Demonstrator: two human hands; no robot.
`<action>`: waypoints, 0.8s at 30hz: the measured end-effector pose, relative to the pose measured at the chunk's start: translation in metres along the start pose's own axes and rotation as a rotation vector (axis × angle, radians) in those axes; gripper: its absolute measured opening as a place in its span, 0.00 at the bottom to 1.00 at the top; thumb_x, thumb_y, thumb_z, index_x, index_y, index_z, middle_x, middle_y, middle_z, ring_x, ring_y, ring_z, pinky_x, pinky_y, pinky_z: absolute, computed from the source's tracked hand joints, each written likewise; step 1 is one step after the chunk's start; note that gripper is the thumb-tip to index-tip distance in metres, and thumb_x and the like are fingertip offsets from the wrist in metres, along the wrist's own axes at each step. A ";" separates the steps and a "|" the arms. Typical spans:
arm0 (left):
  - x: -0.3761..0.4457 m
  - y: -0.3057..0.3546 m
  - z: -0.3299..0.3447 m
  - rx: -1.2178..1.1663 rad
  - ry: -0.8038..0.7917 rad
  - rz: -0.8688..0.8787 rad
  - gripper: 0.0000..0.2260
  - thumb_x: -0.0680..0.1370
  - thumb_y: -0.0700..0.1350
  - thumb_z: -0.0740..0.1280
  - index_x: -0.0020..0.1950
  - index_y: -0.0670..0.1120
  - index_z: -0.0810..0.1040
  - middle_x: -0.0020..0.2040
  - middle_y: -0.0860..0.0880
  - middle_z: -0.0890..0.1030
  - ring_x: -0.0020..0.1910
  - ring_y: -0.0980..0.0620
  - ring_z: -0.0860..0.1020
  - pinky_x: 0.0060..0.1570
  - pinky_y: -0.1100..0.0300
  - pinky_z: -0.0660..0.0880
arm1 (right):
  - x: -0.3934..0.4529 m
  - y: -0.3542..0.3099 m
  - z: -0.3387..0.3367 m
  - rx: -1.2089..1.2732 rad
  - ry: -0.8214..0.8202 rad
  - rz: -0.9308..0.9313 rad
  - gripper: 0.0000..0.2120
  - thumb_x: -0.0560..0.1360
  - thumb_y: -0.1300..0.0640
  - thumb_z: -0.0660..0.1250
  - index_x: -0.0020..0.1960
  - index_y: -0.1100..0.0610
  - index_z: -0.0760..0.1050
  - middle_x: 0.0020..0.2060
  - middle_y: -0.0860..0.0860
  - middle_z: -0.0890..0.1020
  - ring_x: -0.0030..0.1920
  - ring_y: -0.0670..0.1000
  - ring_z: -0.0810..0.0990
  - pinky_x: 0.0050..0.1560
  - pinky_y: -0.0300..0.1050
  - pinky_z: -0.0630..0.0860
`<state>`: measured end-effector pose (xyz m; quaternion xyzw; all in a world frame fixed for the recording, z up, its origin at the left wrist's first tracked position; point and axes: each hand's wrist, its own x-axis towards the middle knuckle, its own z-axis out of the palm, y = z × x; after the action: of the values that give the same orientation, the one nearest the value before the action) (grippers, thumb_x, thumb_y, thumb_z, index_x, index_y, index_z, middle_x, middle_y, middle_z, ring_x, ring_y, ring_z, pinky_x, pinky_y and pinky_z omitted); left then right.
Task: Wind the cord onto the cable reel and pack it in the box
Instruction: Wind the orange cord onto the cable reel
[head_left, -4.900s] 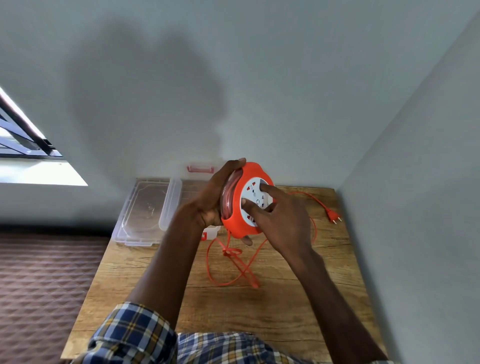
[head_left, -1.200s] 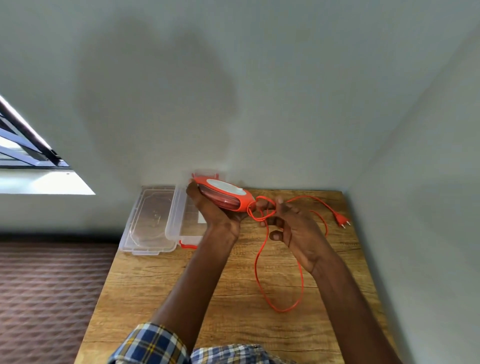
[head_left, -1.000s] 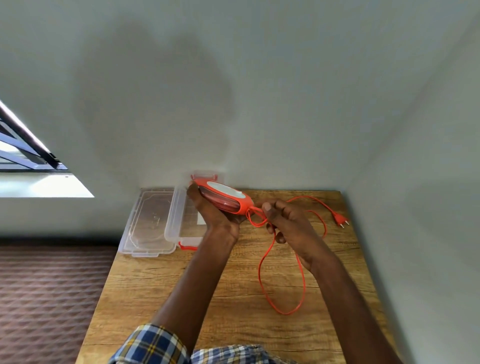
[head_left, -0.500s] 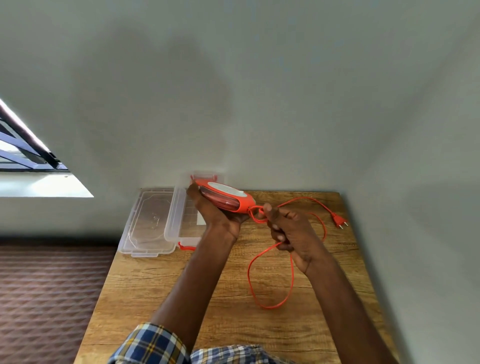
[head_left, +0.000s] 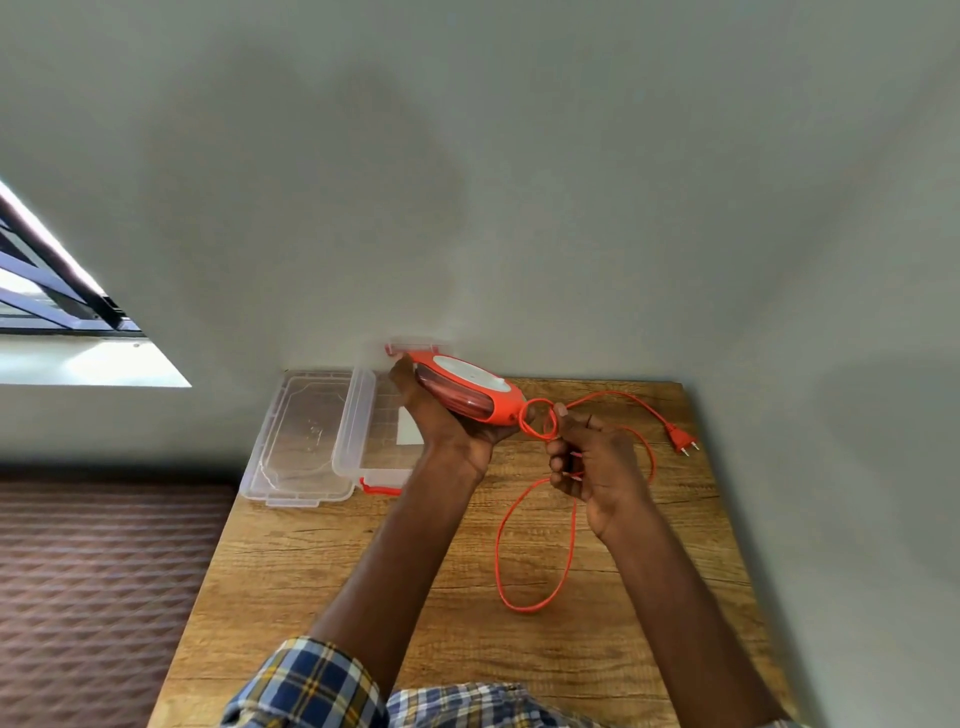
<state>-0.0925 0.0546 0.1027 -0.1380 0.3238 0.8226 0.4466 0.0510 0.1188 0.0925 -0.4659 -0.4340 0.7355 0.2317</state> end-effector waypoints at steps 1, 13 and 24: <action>0.000 0.000 0.000 -0.007 0.000 -0.003 0.36 0.78 0.74 0.55 0.72 0.49 0.77 0.60 0.39 0.81 0.58 0.36 0.79 0.47 0.34 0.79 | -0.001 0.000 0.000 -0.042 0.027 -0.063 0.09 0.79 0.49 0.72 0.47 0.54 0.77 0.30 0.51 0.81 0.26 0.46 0.77 0.28 0.39 0.73; 0.006 0.020 -0.006 -0.199 0.006 0.022 0.37 0.74 0.76 0.57 0.63 0.47 0.82 0.47 0.39 0.87 0.57 0.32 0.80 0.52 0.24 0.76 | 0.002 -0.007 -0.024 -0.867 0.357 -0.309 0.13 0.77 0.59 0.68 0.60 0.51 0.81 0.59 0.51 0.82 0.61 0.57 0.79 0.58 0.58 0.77; 0.001 0.017 0.006 -0.057 0.016 0.191 0.35 0.79 0.74 0.55 0.68 0.48 0.78 0.64 0.37 0.81 0.63 0.33 0.80 0.65 0.28 0.74 | -0.022 -0.018 0.018 -0.805 -0.231 -0.731 0.22 0.75 0.56 0.76 0.66 0.44 0.75 0.50 0.36 0.84 0.54 0.36 0.81 0.52 0.26 0.72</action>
<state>-0.1064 0.0526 0.1141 -0.1257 0.3156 0.8692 0.3593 0.0441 0.1042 0.1217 -0.2529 -0.8367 0.4298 0.2264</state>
